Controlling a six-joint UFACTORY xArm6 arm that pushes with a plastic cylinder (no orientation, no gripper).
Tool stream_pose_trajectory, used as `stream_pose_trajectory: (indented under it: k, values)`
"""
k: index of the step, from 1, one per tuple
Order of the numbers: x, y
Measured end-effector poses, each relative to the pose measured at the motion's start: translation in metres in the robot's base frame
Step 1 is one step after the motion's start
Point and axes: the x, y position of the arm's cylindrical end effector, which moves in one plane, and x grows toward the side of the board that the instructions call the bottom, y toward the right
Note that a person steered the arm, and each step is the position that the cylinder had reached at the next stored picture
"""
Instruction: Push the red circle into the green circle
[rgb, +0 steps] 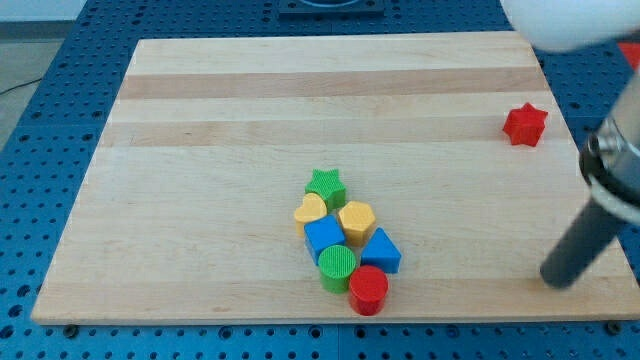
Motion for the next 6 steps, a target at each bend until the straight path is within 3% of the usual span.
stream_pose_trajectory:
  k: [2, 4, 6]
  values:
    - [0.009, -0.033]
    - [0.011, -0.136]
    - [0.011, -0.169]
